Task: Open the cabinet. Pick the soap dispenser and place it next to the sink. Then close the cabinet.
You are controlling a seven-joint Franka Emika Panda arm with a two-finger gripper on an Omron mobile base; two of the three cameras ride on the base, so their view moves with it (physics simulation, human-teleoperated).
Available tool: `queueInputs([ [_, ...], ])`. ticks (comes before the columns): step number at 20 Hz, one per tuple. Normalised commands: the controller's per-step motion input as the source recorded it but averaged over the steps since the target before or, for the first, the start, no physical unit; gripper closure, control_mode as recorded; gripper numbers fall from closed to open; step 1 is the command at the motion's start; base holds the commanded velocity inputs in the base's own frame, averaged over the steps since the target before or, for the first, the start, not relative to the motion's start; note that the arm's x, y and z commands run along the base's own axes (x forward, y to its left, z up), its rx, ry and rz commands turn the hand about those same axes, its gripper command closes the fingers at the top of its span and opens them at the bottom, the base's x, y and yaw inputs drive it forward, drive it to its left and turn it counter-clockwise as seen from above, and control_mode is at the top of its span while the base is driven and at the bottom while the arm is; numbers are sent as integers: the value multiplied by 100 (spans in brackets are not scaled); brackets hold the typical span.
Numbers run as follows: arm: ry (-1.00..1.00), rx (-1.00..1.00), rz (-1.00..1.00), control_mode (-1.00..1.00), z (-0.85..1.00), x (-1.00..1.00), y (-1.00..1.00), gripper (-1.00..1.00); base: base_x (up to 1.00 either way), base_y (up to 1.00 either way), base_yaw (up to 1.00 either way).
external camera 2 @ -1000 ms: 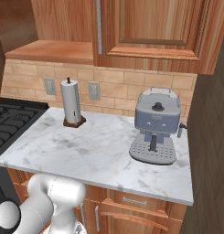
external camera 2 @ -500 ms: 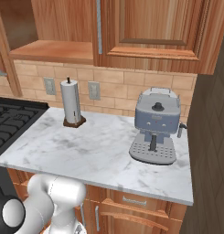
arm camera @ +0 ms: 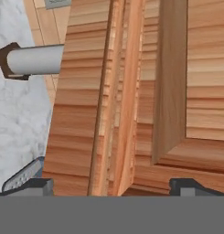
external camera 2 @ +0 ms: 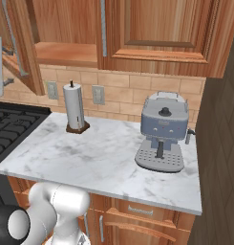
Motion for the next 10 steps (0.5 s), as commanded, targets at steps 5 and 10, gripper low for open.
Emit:
queueInputs([
  [5, 0, 0, 0, -100, -5, 47, -31, -100, 0, 0, 0],
  [10, 7, 0, 0, -100, 0, 59, -36, -100, 0, 0, 0],
])
